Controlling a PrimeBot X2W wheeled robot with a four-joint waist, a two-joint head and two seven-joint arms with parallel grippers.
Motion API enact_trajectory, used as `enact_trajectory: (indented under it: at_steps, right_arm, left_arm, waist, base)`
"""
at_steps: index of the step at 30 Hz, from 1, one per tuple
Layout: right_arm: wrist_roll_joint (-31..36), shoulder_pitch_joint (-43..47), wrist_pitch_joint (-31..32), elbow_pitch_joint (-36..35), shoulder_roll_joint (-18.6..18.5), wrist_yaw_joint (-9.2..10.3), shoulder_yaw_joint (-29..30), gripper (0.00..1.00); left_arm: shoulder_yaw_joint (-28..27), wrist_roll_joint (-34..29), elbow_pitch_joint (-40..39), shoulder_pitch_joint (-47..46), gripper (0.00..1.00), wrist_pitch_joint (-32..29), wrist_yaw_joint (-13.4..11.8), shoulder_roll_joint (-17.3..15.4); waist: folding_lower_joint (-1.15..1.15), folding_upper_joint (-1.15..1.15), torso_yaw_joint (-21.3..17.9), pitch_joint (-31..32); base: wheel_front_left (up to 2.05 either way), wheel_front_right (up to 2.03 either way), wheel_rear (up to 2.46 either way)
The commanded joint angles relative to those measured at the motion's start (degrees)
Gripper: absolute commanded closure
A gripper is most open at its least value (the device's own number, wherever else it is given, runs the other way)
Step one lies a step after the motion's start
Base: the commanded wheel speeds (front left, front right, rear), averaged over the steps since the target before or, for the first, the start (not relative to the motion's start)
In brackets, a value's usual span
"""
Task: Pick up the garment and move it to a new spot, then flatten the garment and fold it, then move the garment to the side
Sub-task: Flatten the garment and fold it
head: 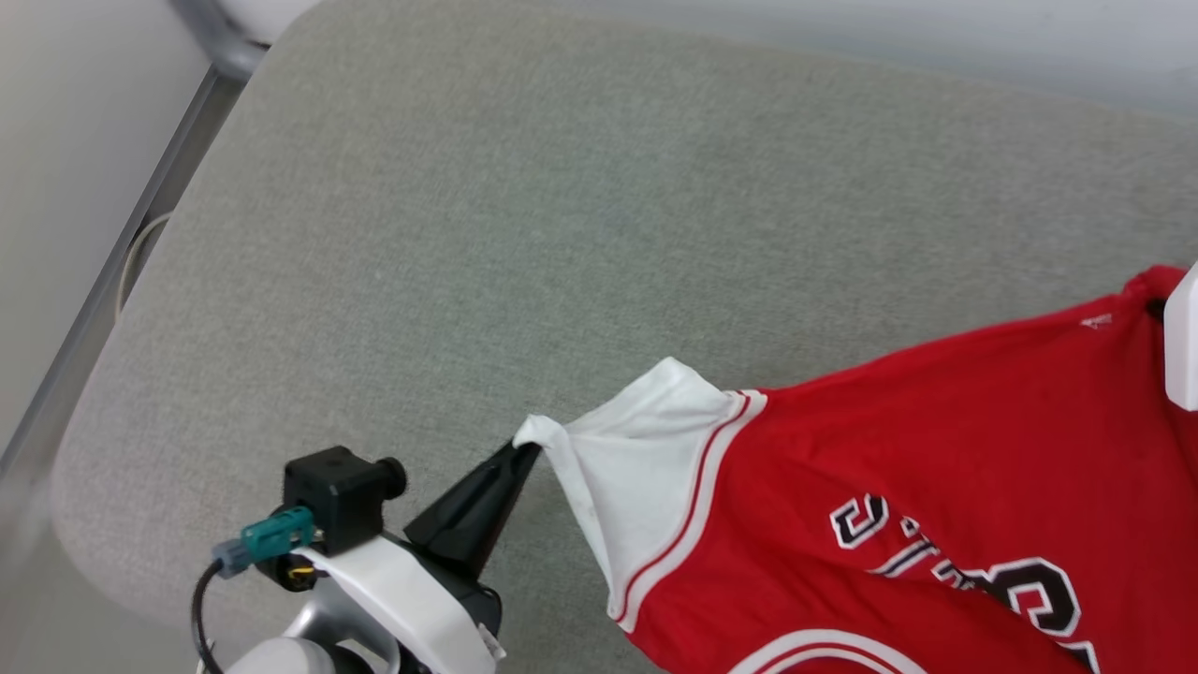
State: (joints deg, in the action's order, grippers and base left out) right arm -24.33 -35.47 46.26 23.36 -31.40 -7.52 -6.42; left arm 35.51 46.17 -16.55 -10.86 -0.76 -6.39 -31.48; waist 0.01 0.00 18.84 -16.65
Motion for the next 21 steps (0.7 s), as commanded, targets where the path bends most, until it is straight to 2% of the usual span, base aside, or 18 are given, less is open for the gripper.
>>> enact_trajectory:
  at_steps: [1,12,21]
  right_arm:
    - [-0.27,-0.77,-0.94,0.3,-0.27,0.06,-0.33,1.0]
    - [-2.69,-3.78,-10.76,-0.75,-1.1,0.07,-2.65,1.0]
    - [-3.75,-4.19,-13.77,-9.61,-0.6,0.07,-1.71,1.0]
  left_arm:
    - [-0.48,0.34,0.01,0.4,1.0,0.21,-0.23,-0.25]
    - [-6.34,2.01,-2.54,0.41,1.0,0.81,-2.37,-4.54]
    - [-13.9,2.22,-5.65,-4.15,1.0,1.65,-4.85,-8.18]
  waist:
    - [-0.01,0.0,-1.65,1.83]
    - [-0.01,0.0,-8.94,8.96]
    - [-0.01,0.0,-14.78,12.48]
  base:
    - [0.0,0.0,0.0]
    - [0.0,0.0,0.0]
    - [0.0,0.0,0.0]
